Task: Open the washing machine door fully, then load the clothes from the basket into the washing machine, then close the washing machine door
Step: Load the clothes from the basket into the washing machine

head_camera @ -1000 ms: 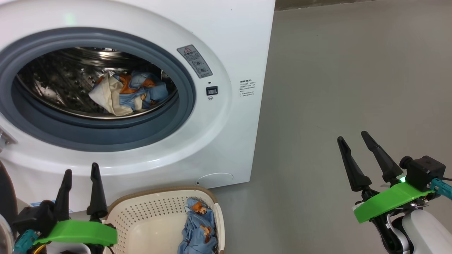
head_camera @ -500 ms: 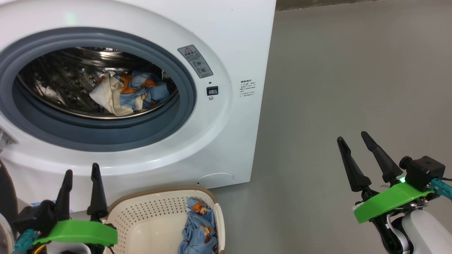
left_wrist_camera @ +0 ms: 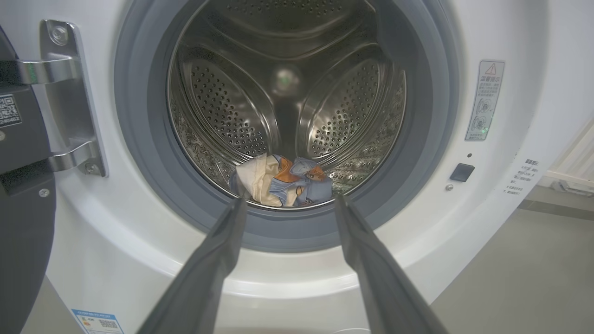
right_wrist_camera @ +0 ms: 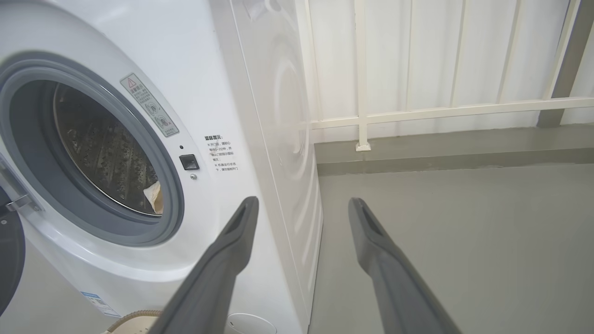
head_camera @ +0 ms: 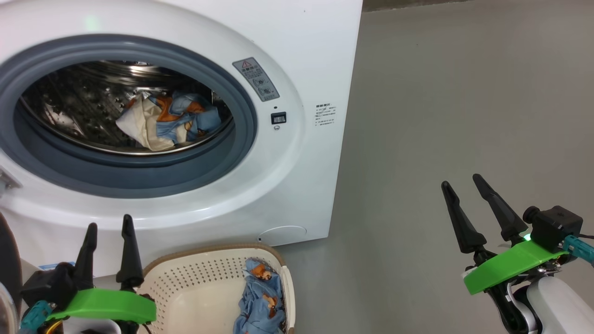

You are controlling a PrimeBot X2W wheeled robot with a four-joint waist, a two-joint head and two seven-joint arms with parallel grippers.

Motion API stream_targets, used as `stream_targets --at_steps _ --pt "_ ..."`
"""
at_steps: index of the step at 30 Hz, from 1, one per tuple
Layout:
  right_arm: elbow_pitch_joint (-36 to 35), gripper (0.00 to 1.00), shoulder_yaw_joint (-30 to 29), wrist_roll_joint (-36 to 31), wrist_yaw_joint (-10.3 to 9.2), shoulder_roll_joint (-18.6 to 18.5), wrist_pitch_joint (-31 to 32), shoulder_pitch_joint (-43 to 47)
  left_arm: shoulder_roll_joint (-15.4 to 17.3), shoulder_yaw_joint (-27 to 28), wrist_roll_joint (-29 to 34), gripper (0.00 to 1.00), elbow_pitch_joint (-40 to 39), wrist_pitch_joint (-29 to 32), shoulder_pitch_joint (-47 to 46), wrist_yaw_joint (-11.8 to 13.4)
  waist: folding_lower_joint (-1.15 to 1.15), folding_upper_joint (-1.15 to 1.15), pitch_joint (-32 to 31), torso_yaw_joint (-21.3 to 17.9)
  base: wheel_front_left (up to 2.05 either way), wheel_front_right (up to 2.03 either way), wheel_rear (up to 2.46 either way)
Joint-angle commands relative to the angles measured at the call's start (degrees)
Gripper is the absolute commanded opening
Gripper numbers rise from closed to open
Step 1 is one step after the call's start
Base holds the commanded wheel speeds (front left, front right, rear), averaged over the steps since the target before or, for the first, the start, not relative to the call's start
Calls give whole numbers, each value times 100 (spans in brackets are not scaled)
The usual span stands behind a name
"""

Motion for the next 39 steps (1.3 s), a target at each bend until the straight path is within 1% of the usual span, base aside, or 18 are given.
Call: stream_targets --at_steps 1,10,16,21,24,34,39 --pt "-118 100 98 48 25 -103 -46 -103 147 165 -73 100 -180 1 -131 30 0 0 25 -4 0 0 0" --pt "-151 100 89 50 25 -115 -46 -133 228 128 -89 100 -202 125 -104 48 0 0 178 -61 0 0 0" --pt "-190 100 78 48 25 -103 -46 -197 163 78 -182 100 -22 140 -146 -16 0 0 465 -112 0 0 0" --pt "-246 100 35 33 25 -92 -46 -290 162 -3 -196 100 272 148 -330 -122 0 0 824 -133 0 0 0" --pt "-285 100 6 18 25 -63 -46 -359 168 -66 -229 100 532 206 -461 -228 0 0 1050 -153 0 0 0" --pt "-415 100 -78 -35 25 58 -46 -680 150 -385 -209 100 1681 283 -1134 -604 0 0 1839 -269 0 0 0" --pt "-483 100 -96 -58 25 145 -46 -863 180 -632 -153 100 2243 382 -1547 -762 0 0 2247 -364 0 0 0"
